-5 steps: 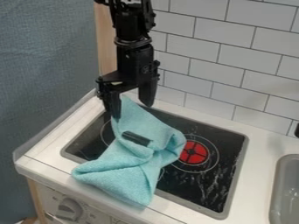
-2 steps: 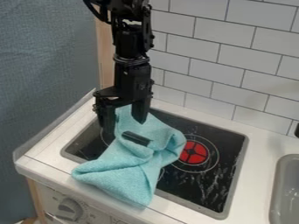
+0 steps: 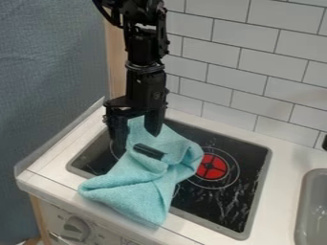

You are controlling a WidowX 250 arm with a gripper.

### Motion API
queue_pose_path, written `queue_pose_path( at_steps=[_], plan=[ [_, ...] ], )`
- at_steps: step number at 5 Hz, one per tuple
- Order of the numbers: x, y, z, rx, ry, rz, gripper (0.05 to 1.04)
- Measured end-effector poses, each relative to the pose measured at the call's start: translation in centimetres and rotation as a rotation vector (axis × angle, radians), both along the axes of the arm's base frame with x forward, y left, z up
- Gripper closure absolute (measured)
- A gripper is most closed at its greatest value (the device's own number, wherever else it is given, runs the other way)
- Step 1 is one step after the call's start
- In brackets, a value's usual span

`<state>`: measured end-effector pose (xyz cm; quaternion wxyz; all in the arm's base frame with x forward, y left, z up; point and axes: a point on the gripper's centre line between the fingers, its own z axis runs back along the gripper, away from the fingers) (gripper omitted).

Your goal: Unfold the cloth from centre to bottom

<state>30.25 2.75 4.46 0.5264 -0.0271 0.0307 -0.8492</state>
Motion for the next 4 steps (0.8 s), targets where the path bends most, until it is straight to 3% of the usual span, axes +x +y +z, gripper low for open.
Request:
queue_pose_path(
  at_steps=[4],
  plan=[
    [0.3, 0.2, -1.8, 0.006, 0.048, 0.006, 0.085]
  ],
)
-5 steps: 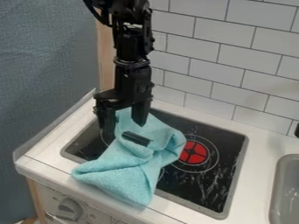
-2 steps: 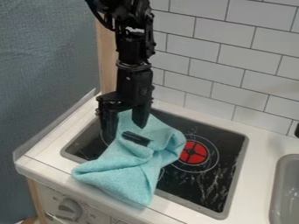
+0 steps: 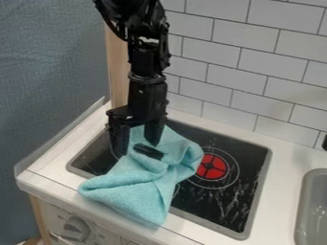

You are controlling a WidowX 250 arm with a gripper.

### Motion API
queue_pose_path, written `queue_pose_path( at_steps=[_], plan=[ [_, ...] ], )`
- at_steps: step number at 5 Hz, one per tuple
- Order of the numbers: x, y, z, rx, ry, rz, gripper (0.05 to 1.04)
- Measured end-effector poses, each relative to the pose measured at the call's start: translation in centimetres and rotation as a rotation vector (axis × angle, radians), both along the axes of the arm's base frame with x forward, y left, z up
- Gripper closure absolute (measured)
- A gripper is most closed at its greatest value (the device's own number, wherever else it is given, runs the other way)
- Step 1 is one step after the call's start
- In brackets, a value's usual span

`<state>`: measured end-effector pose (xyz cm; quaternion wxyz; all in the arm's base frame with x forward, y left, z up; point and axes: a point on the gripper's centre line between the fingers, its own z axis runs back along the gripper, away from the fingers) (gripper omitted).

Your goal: Unfold the cloth from centre to bottom

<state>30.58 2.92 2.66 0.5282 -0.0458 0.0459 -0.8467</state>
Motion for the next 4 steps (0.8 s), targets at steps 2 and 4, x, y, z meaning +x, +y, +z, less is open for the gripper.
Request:
queue_pose_path(
  at_steps=[2, 4],
  plan=[
    [-0.15, 0.19, -1.42, 0.004, 0.029, 0.022, 0.451],
    [0.1, 0.35, -1.46, 0.003, 0.011, 0.056, 0.893]
  ],
)
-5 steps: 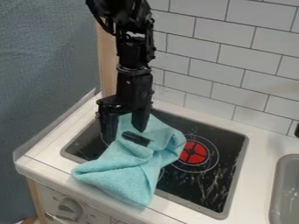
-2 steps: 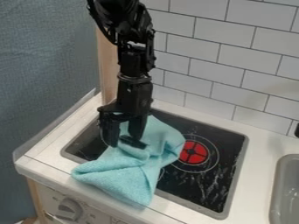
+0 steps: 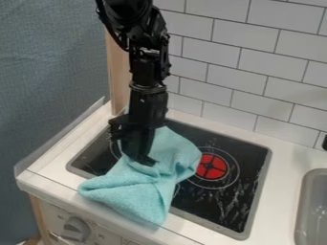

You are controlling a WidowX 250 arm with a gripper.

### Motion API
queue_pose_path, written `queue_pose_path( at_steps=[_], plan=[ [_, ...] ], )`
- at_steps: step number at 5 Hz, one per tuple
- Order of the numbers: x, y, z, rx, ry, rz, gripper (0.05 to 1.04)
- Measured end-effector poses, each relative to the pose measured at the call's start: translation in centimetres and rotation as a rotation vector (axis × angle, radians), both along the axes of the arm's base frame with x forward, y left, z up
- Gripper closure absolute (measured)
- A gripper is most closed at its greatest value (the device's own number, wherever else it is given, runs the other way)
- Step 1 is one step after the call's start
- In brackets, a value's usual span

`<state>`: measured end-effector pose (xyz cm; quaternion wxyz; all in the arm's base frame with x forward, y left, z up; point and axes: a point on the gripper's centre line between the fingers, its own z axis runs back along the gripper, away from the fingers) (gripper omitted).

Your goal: Unfold the cloth from centre to bottom

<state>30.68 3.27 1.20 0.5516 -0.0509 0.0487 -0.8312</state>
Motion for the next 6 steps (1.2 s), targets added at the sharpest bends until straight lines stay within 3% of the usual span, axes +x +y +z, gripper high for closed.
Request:
queue_pose_path(
  at_steps=[1, 3, 4, 6],
  plan=[
    [0.0, 0.0, 0.0, -0.002, -0.003, 0.006, 0.981],
    [-0.4, -0.3, -0.3, -0.02, 0.001, 0.012, 1.029],
    [0.2, -1.1, 2.2, -0.068, -0.08, 0.026, 1.031],
    [2.4, -2.2, 4.9, -0.141, -0.164, 0.09, 1.031]
  ],
)
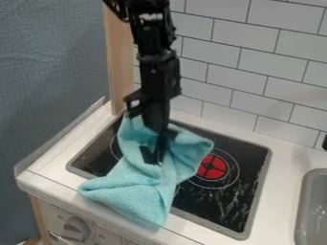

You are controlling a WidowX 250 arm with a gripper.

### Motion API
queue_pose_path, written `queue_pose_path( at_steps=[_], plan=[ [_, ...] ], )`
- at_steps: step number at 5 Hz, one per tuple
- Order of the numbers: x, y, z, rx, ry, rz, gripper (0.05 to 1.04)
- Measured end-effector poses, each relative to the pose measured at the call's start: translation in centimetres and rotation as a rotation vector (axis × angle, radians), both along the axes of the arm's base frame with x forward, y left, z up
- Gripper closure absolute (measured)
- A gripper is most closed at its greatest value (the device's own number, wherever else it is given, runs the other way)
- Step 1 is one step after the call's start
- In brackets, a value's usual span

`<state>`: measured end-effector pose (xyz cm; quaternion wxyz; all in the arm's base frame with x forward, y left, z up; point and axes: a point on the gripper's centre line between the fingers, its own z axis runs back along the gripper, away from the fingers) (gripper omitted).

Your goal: Unfold the cloth from centre to bottom

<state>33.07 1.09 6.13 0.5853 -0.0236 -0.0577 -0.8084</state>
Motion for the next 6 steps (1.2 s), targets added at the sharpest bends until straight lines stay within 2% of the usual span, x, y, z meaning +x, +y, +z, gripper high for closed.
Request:
queue_pose_path(
  at_steps=[1, 2, 3, 4, 6],
  plan=[
    [2.2, -0.1, 1.0, -0.016, -0.087, 0.032, 1.031],
    [4.8, -0.3, -0.5, -0.038, -0.104, 0.046, 1.031],
    [6.5, -0.5, -1.3, -0.059, -0.142, 0.062, 1.031],
    [7.6, -0.7, -2.0, -0.066, -0.164, 0.065, 1.031],
    [9.5, -1.0, -3.4, -0.071, -0.163, 0.077, 1.031]
  ],
)
